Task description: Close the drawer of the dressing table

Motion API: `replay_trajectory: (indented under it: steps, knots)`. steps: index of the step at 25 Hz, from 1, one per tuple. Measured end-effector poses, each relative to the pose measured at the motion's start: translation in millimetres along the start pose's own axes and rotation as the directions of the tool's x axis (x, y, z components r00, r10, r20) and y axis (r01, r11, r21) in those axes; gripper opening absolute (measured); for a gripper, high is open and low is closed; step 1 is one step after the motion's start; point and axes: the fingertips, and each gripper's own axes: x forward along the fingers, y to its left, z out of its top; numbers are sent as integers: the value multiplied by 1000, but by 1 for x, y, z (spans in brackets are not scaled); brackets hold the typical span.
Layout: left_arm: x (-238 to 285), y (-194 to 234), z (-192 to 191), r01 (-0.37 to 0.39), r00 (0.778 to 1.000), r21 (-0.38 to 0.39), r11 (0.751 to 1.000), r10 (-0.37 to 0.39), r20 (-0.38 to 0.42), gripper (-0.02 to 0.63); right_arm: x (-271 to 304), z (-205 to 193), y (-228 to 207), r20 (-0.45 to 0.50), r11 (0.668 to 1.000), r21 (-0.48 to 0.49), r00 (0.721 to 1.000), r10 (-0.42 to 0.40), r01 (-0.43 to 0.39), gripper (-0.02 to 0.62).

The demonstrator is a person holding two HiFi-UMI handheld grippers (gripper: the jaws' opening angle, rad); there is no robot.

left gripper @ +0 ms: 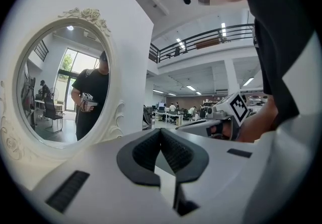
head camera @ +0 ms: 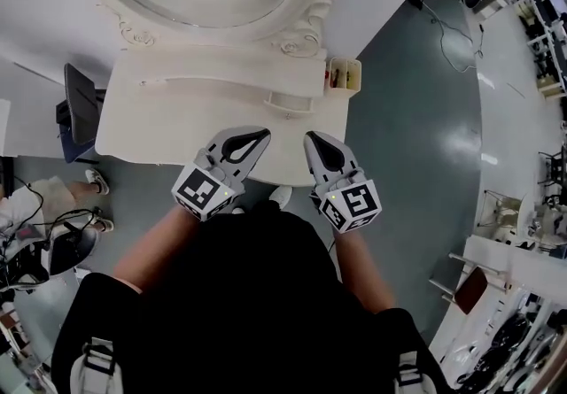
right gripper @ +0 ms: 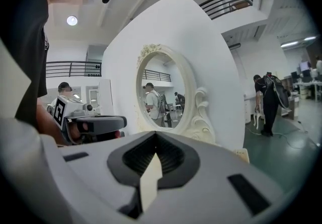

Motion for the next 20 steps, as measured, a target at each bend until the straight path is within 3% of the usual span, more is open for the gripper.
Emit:
replay_trajectory:
  steps: [12,20]
  knots:
    - [31,24,-12,-78,997,-19,997,79,7,-6,39,-63,-61,-168,998,45,985,-33,41,3]
    - [41,51,-18,-32,999,-12,999,32,22,-6,79,-131,-80,-339,986,105,937,-87,129,3]
